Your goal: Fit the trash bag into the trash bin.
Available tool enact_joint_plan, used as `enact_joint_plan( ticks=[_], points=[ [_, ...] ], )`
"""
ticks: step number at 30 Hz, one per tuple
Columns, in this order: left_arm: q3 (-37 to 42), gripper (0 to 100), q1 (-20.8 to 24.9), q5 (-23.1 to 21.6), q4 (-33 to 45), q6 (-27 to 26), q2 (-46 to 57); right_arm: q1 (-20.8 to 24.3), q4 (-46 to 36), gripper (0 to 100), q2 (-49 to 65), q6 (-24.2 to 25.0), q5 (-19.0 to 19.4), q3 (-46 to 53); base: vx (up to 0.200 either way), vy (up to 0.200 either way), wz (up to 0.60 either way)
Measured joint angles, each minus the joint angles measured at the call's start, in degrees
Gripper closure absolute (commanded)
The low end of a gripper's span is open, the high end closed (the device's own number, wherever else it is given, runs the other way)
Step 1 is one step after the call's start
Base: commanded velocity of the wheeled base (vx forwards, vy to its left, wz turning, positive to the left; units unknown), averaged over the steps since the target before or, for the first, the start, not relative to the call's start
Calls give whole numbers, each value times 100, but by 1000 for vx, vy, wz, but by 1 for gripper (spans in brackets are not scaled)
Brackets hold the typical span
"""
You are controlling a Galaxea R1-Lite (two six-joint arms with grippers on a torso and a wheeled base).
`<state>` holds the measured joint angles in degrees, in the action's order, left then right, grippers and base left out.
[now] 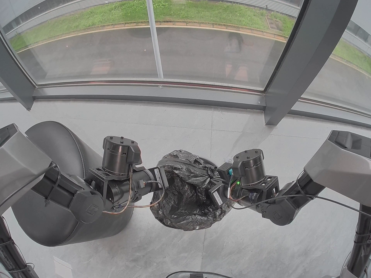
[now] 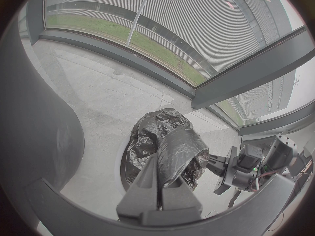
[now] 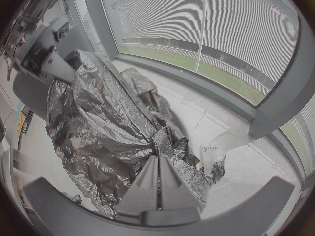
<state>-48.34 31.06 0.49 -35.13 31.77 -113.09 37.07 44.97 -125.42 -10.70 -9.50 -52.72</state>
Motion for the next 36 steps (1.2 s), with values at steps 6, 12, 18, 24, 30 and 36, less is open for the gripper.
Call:
enact_joint_plan(
  ticks=[6, 12, 18, 24, 30, 36],
  points=[
    [57, 100, -2, 2, -145, -21, 46, -9, -2, 100, 277, -10, -35, -9, 0, 0, 0],
    [184, 100, -9, 29, -567, -232, 55, 0, -2, 100, 386, -24, -276, -160, 0, 0, 0],
    [243, 100, -135, 315, -1268, -1214, -133, -37, -6, 100, 389, -22, -306, -312, 0, 0, 0],
    [254, 100, -364, 517, -1670, -1785, -477, -129, -4, 100, 304, -21, -319, -507, 0, 0, 0],
    [254, 100, -406, 519, -1687, -1880, -636, -216, 11, 100, 224, -73, -475, -681, 0, 0, 0],
    [241, 100, -394, 525, -1692, -1915, -711, -268, 54, 100, 177, -130, -492, -741, 0, 0, 0]
  ],
)
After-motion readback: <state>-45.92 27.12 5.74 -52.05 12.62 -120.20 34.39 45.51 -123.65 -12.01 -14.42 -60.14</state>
